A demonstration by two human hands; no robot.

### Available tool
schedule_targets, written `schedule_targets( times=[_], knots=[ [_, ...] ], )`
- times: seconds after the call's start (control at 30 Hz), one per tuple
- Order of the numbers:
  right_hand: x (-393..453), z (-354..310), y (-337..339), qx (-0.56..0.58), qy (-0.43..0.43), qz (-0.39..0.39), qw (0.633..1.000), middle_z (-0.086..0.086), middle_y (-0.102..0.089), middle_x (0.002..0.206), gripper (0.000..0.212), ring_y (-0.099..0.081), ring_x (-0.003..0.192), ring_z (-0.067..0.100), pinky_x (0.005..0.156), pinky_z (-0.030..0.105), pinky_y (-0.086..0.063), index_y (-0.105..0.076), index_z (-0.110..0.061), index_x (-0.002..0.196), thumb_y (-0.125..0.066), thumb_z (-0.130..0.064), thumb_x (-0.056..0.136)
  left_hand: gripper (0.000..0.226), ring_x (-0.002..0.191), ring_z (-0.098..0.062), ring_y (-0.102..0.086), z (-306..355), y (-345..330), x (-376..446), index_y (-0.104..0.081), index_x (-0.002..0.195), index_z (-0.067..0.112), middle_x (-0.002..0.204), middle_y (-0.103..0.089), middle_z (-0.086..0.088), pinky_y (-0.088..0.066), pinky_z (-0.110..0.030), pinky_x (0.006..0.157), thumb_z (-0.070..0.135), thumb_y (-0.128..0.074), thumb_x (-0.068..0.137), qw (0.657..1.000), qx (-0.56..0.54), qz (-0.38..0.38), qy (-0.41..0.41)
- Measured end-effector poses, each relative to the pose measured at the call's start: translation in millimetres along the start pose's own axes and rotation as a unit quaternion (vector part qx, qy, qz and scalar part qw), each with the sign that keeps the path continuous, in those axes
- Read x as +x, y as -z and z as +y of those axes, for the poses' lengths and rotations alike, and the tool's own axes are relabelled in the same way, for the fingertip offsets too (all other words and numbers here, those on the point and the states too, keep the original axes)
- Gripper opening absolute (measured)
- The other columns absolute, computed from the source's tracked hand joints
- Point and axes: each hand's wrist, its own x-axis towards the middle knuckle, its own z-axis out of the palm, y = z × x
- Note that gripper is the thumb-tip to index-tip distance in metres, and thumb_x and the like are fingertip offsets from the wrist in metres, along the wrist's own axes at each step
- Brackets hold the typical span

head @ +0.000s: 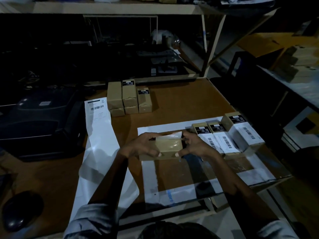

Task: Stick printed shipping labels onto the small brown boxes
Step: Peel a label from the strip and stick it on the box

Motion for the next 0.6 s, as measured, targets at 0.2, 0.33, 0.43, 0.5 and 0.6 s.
schedule_targets(
  times=[0.2, 0.33, 0.43, 0.5, 0.6],
  knots=[
    [4.0, 10.1, 2.5, -0.004, 0.013, -0.004, 1.000, 0.004, -0.069, 0.122, 0.065, -0.066, 0.112, 0.014, 0.091, 0.037, -0.059, -0.068, -0.015, 0.124, -0.088, 0.006, 0.066, 0.064, 0.123, -0.008, -0.052, 5.4, 6.5, 0.7, -0.056, 0.135, 0.041, 0.134, -0.057, 0.016, -0.049, -0.037, 0.101, 0.030, -0.084, 0.078, 0.997, 0.019, -0.068, -0.030],
    [3.4, 13.0, 3.3, -0.036, 0.047, -0.015, 0.998, 0.010, -0.059, 0.131, 0.068, -0.060, 0.122, 0.020, 0.097, 0.037, -0.056, -0.068, -0.028, 0.128, -0.090, -0.010, 0.067, 0.061, 0.127, -0.003, -0.048, 5.4, 6.5, 0.8, -0.056, 0.136, 0.038, 0.137, -0.055, 0.017, -0.043, -0.031, 0.105, 0.026, -0.081, 0.082, 0.997, 0.014, -0.069, -0.038],
    [1.5, 17.2, 3.1, -0.027, 0.057, -0.018, 0.998, 0.015, -0.056, 0.129, 0.068, -0.060, 0.123, 0.021, 0.103, 0.037, -0.053, -0.066, -0.030, 0.131, -0.088, -0.009, 0.070, 0.059, 0.124, 0.001, -0.048, 1.7, 5.6, 0.6, -0.057, 0.137, 0.035, 0.134, -0.057, 0.016, -0.044, -0.019, 0.099, 0.026, -0.080, 0.084, 0.997, 0.008, -0.066, -0.037],
    [0.6, 20.7, 2.6, -0.033, 0.067, -0.010, 0.997, 0.017, -0.053, 0.122, 0.069, -0.059, 0.120, 0.021, 0.105, 0.033, -0.051, -0.063, -0.027, 0.134, -0.085, 0.000, 0.074, 0.058, 0.123, 0.001, -0.048, -0.7, 4.5, -0.2, -0.056, 0.137, 0.034, 0.133, -0.057, 0.014, -0.046, -0.020, 0.098, 0.027, -0.080, 0.084, 0.997, 0.014, -0.062, -0.041],
    [-1.2, 24.3, 1.0, -0.064, 0.073, -0.006, 0.995, 0.010, -0.051, 0.115, 0.070, -0.056, 0.116, 0.019, 0.105, 0.028, -0.049, -0.060, -0.031, 0.136, -0.083, -0.001, 0.077, 0.057, 0.122, -0.001, -0.048, -3.0, 3.0, -1.1, -0.055, 0.138, 0.033, 0.132, -0.057, 0.012, -0.049, -0.023, 0.098, 0.029, -0.078, 0.086, 0.997, 0.029, -0.057, -0.049]
  ],
)
